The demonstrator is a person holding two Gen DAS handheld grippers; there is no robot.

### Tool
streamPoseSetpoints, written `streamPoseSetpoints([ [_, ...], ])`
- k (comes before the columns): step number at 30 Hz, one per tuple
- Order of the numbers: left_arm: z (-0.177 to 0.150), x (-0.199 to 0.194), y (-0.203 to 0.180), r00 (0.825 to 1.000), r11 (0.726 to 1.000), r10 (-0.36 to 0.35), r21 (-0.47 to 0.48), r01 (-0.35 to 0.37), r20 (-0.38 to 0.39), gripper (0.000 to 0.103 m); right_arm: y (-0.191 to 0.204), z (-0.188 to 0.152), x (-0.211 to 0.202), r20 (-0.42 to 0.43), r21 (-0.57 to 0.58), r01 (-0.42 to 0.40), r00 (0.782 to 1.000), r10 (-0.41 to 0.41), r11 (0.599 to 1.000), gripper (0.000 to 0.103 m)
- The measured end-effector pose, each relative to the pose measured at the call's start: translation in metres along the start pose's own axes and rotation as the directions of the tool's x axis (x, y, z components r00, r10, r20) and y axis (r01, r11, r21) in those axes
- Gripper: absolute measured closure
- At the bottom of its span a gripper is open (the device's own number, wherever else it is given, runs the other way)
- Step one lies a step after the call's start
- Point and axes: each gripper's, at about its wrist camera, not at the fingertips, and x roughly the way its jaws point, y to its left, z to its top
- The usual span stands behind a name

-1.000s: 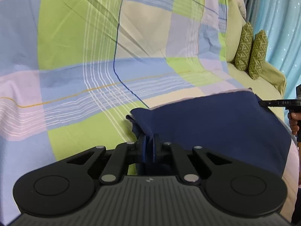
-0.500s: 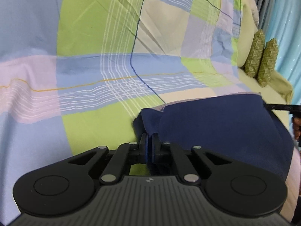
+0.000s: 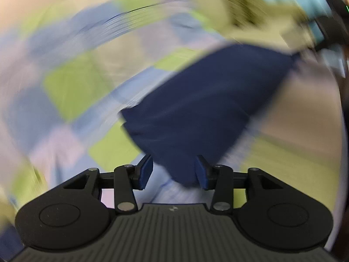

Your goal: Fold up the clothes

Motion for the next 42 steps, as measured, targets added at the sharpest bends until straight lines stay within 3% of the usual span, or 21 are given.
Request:
streamPoseSetpoints([
  [2, 0.002, 0.01, -0.036, 0.997, 0.971, 0.075, 0.228, -0.076, 0.01, 0.052, 0.026, 0.002, -0.003, 0.007, -0.161, 0.014, 1.0, -0.013, 0.987, 0.058],
  [3, 0.002, 0.014, -0.043, 0.996, 0.958, 0.088, 0.272, -0.088, 0.01, 0.052, 0.037, 0.002, -0.003, 0.009, -0.226, 0.019, 1.0, -0.017, 0.974, 0.054],
  [5, 0.003, 0.031, -0.062, 0.989, 0.9, 0.147, 0.414, -0.14, 0.014, 0.052, 0.052, 0.006, 0.004, 0.011, -0.323, 0.033, 0.999, -0.031, 0.946, 0.053],
  [8, 0.002, 0.049, -0.071, 0.971, 0.829, 0.236, 0.512, -0.225, 0.046, 0.055, 0.07, 0.013, 0.017, 0.023, -0.44, 0.062, 0.998, -0.058, 0.896, 0.053],
  [10, 0.004, 0.054, -0.07, 0.965, 0.809, 0.257, 0.536, -0.239, 0.042, 0.083, 0.076, 0.018, 0.026, 0.033, -0.488, 0.074, 0.997, -0.066, 0.87, 0.053],
  [11, 0.002, 0.056, -0.068, 0.964, 0.799, 0.262, 0.553, -0.237, 0.034, 0.085, 0.079, 0.02, 0.031, 0.033, -0.507, 0.076, 0.997, -0.069, 0.859, 0.053],
  [13, -0.001, 0.057, -0.067, 0.967, 0.8, 0.254, 0.557, -0.224, 0.024, 0.093, 0.084, 0.021, 0.042, 0.024, -0.555, 0.08, 0.996, -0.08, 0.828, 0.058],
  [14, -0.004, 0.054, -0.065, 0.969, 0.804, 0.245, 0.555, -0.214, 0.019, 0.093, 0.083, 0.019, 0.045, 0.019, -0.565, 0.075, 0.997, -0.078, 0.822, 0.075],
  [15, -0.005, 0.053, -0.065, 0.97, 0.807, 0.241, 0.552, -0.211, 0.018, 0.094, 0.081, 0.017, 0.048, 0.008, -0.569, 0.065, 0.997, -0.074, 0.82, 0.085],
  [20, -0.006, 0.052, -0.072, 0.977, 0.808, 0.214, 0.56, -0.182, 0.009, 0.095, 0.06, 0.004, 0.036, 0.019, -0.55, 0.093, 0.995, -0.099, 0.83, 0.09],
  [25, -0.008, 0.054, -0.076, 0.975, 0.82, 0.22, 0.541, -0.188, 0.006, 0.096, 0.072, -0.007, 0.039, 0.019, -0.561, 0.093, 0.995, -0.1, 0.823, 0.089],
  [29, -0.006, 0.052, -0.074, 0.976, 0.841, 0.22, 0.507, -0.19, 0.001, 0.094, 0.069, -0.011, 0.038, 0.048, -0.583, 0.127, 0.991, -0.121, 0.803, 0.075],
  [31, -0.004, 0.054, -0.074, 0.974, 0.845, 0.225, 0.498, -0.196, 0.001, 0.082, 0.063, -0.012, 0.036, 0.036, -0.562, 0.128, 0.991, -0.131, 0.817, 0.072],
  [34, -0.002, 0.057, -0.078, 0.968, 0.834, 0.251, 0.505, -0.223, 0.013, 0.076, 0.055, -0.013, 0.035, 0.018, -0.542, 0.137, 0.988, -0.152, 0.829, 0.07],
  [40, 0.0, 0.056, -0.077, 0.971, 0.843, 0.24, 0.499, -0.202, -0.012, 0.095, 0.045, -0.014, 0.045, -0.042, -0.532, 0.091, 0.99, -0.134, 0.842, 0.089],
  [42, 0.004, 0.045, -0.074, 0.974, 0.855, 0.225, 0.484, -0.187, -0.021, 0.096, 0.04, -0.014, 0.043, -0.047, -0.527, 0.095, 0.989, -0.141, 0.845, 0.093],
])
